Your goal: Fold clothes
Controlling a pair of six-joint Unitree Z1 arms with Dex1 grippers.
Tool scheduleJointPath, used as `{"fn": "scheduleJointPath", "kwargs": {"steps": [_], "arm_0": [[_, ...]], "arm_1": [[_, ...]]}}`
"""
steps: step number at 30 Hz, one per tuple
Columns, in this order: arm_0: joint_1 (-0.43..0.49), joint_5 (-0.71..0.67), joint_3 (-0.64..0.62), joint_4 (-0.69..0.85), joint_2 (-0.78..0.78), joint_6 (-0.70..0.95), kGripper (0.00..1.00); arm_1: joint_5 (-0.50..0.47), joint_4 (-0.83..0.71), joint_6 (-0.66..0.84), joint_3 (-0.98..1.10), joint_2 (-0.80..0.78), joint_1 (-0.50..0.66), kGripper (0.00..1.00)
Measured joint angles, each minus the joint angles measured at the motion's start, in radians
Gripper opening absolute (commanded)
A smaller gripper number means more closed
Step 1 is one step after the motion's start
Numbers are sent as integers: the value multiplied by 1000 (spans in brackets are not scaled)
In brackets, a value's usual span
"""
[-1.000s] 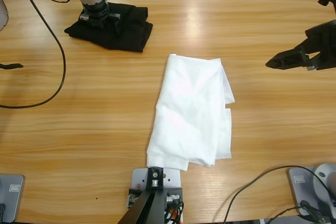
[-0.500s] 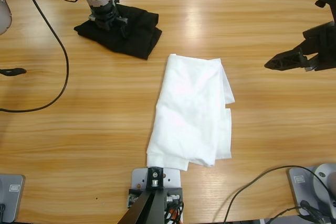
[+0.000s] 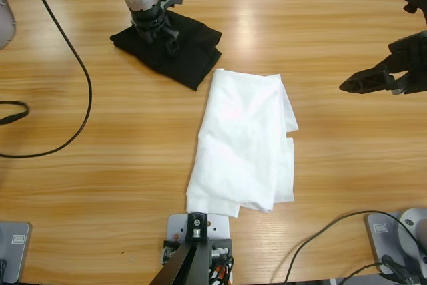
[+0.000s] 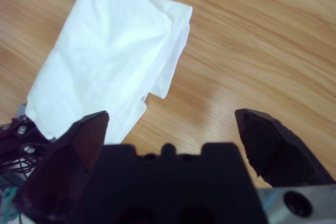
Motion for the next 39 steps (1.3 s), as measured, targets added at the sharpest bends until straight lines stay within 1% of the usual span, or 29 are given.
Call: {"fn": "scheduleJointPath", "kwargs": {"steps": [1,2,3,5,6,7,8,12,14,16,19,21,23,25,29,35,39], "arm_0": [[-14,-1,117,-53,-56,10,1000],[-22,-1,271,-132,-122,16,1000],[-25,-1,457,-230,-196,21,1000],[-21,-1,752,-389,-308,30,1000],[-19,-1,858,-448,-348,33,1000],[-19,0,936,-494,-383,35,1000],[-20,0,979,-525,-412,36,1000],[-28,0,992,-566,-510,39,968],[-26,0,968,-582,-563,39,968],[-8,0,917,-609,-589,37,973],[28,10,800,-627,-573,-4,973],[33,48,720,-640,-538,-33,973],[33,77,661,-645,-490,-57,973],[32,91,631,-653,-445,-80,973],[27,96,616,-665,-391,-109,968],[-9,97,620,-673,-373,-158,968],[-19,97,649,-733,-343,-204,973]], "arm_1": [[0,1,0,0,-2,0,991],[0,1,0,0,-3,0,991],[0,1,0,0,-3,0,991],[0,1,0,0,-3,1,991],[0,1,0,0,-3,2,991],[0,1,0,0,-3,2,991],[0,1,0,-1,-3,2,991],[0,1,0,-4,-3,2,991],[0,1,0,-4,-3,2,991],[0,1,0,-4,-3,2,991],[0,1,0,-4,-3,4,991],[0,1,0,-4,-3,6,991],[0,1,0,-4,-3,7,991],[0,0,0,-4,-1,7,991],[0,-9,0,-4,18,7,991],[0,-34,0,-4,53,7,991],[0,-38,0,-4,69,7,991]]}}
